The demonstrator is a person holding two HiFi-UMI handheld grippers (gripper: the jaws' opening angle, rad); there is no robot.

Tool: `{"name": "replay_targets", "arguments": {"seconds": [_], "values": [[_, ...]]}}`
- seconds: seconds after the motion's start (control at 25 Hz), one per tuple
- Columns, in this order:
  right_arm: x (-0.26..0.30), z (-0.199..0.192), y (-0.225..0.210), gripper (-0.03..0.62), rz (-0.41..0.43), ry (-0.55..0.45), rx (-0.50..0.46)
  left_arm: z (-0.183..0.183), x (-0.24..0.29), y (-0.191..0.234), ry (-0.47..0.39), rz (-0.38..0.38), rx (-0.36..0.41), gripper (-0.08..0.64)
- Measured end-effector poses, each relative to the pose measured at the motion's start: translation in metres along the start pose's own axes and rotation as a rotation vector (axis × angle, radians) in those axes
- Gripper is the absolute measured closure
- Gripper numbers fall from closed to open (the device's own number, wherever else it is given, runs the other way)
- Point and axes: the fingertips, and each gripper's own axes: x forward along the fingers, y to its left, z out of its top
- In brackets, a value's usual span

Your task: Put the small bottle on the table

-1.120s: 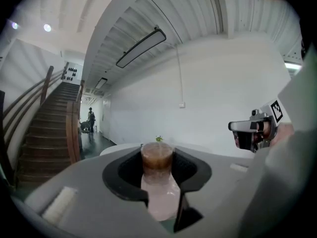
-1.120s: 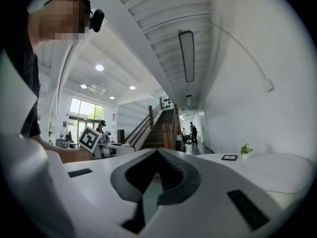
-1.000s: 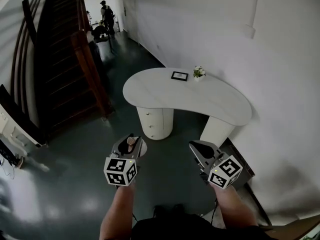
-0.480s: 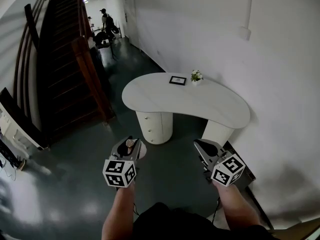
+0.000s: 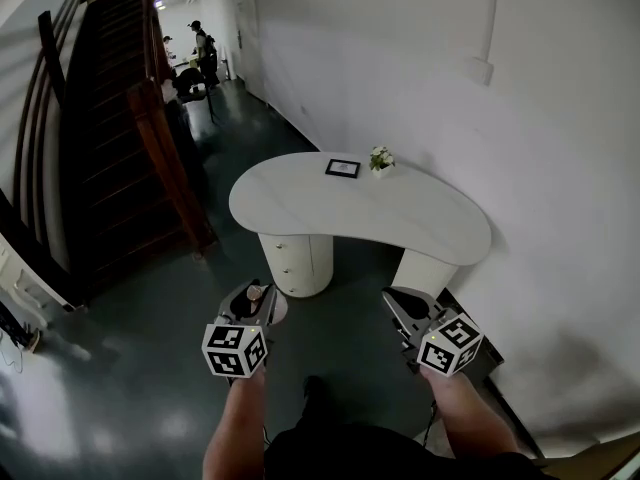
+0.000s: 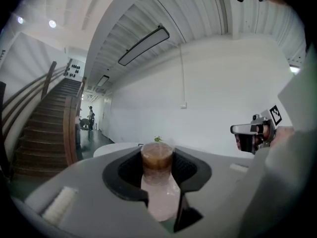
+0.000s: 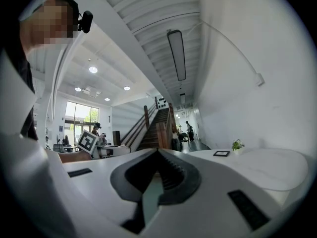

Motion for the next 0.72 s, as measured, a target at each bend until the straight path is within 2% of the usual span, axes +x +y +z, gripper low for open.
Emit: {"name": "replay_targets", "arguments": {"seconds": [0.28, 0.48, 0.72], "values": [[0.039, -0.001, -0.041, 0.581, -0.031, 0.029, 0.006, -0.002, 0.059, 0.022, 0.018, -0.037, -0.007, 0.423], [0.085, -0.009, -0.068, 0.581, -0.038, 0.059, 0.02, -0.001, 0.103, 0.056, 0.034, -0.053, -0.008, 0.423], [0.149, -0.01, -0.089, 0.581, -0.043, 0.074, 0.039, 0.007, 0.144, 0.097, 0.045, -0.076, 0.025, 0.423]]}}
